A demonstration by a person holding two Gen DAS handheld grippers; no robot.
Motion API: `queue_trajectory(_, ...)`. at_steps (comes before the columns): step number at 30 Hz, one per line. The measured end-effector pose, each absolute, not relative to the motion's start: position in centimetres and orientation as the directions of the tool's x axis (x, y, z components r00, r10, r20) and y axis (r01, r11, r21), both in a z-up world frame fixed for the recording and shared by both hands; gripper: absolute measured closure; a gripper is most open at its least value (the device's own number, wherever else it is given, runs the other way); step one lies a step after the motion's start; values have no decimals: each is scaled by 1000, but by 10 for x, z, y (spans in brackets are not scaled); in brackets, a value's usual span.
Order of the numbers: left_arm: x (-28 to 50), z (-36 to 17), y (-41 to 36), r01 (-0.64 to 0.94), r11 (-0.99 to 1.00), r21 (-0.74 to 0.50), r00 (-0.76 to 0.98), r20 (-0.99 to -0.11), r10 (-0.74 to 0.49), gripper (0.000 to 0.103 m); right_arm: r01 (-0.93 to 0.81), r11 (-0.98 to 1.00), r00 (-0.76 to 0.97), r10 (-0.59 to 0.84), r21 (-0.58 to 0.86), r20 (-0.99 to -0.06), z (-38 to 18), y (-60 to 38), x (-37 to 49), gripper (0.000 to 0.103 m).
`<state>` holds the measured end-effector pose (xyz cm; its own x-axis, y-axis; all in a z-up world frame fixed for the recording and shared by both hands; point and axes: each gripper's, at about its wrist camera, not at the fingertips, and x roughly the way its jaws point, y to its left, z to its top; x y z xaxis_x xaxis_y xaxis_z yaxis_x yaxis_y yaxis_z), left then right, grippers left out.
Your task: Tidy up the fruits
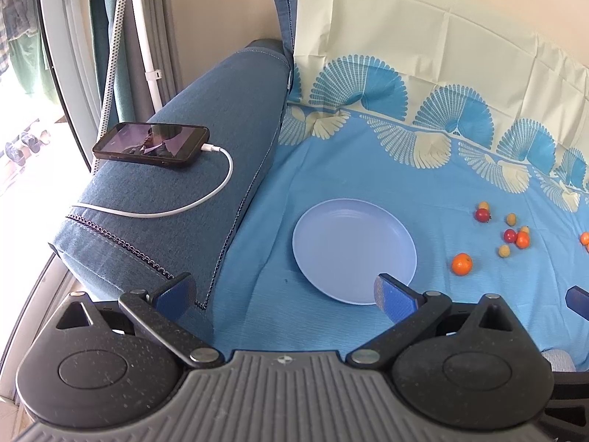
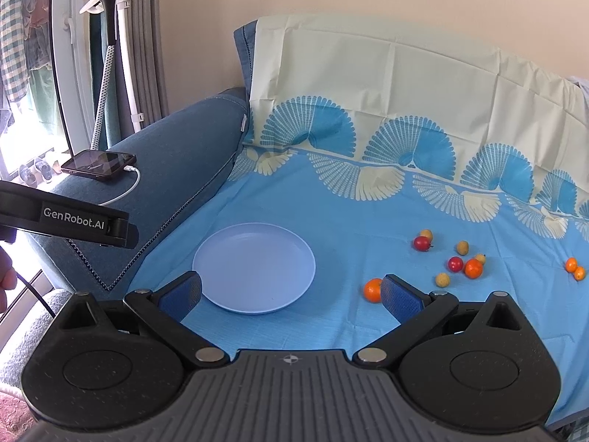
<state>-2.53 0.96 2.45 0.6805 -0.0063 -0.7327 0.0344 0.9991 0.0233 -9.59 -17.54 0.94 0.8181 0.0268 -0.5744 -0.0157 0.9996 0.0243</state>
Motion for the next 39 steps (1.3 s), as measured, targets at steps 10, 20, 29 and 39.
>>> queue_trajectory(10,-26,24,10,36,999,26,676,-737,-5,0,-22,999,813,33,26,-581,6,-176,-95,0)
queue_trajectory(20,-25,23,11,34,999,23,675,-738,-6,0,-31,999,810,40,26,-585,5,-176,-95,0)
queue_trajectory(29,-25,22,11,33,999,22,673,-740,-6,0,-32,999,808,41,25,-587,4,-175,-96,0)
queue_trajectory(39,-25,22,11,32,999,24,673,-740,-4,0,-32,999,807,43,28,-589,2,-174,-96,0)
